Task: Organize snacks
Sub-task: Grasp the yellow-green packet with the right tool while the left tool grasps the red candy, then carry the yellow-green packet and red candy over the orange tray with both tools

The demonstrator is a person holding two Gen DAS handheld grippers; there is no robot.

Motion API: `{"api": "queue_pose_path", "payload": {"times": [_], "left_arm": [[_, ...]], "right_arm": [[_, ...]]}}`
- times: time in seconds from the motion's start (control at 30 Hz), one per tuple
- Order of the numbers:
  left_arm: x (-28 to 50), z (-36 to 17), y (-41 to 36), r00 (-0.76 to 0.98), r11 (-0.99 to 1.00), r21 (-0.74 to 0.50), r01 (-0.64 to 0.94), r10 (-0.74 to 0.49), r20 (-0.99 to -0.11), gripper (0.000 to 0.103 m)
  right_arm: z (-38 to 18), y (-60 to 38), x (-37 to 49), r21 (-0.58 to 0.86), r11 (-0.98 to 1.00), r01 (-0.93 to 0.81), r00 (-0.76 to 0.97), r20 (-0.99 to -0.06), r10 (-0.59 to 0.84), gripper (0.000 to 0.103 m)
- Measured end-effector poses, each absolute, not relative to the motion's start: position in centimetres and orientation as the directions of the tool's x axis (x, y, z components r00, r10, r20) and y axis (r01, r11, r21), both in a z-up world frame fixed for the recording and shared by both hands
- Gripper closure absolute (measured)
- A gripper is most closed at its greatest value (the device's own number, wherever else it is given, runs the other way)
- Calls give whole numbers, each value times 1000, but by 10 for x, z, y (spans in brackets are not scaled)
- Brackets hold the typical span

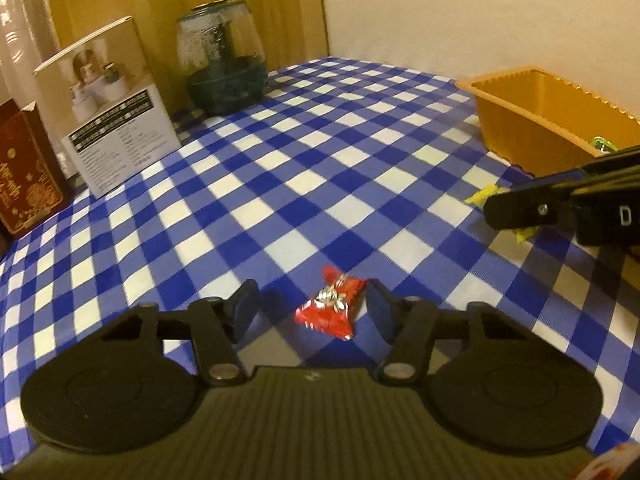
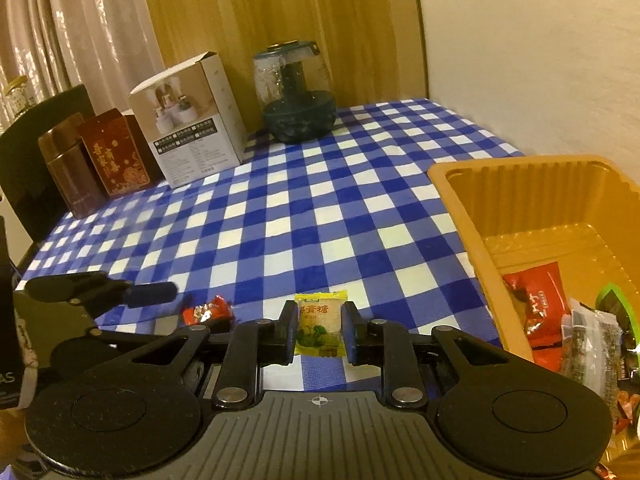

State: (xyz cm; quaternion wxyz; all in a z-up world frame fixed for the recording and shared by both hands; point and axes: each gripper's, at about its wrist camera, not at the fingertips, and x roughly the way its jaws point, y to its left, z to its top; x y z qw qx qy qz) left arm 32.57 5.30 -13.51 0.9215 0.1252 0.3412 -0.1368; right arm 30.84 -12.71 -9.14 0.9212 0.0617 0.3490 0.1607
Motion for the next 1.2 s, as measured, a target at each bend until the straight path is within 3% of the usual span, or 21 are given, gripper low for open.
{"api": "queue_pose_path", "payload": {"times": [0.33, 0.83, 1.2], "left_arm": [[323, -132, 42, 704, 932, 115, 345, -176, -688, 80], [287, -113, 56, 644, 980, -122, 158, -196, -740, 82], [231, -79, 51, 684, 981, -161, 109, -191, -704, 82]], "right_arm": [[-94, -127, 311, 245, 939, -241, 698, -628, 344, 79], [-83, -126, 289, 248, 933, -261, 709, -607, 359, 79], [-78, -147, 235, 248, 930, -271, 710, -601, 367, 79]]}}
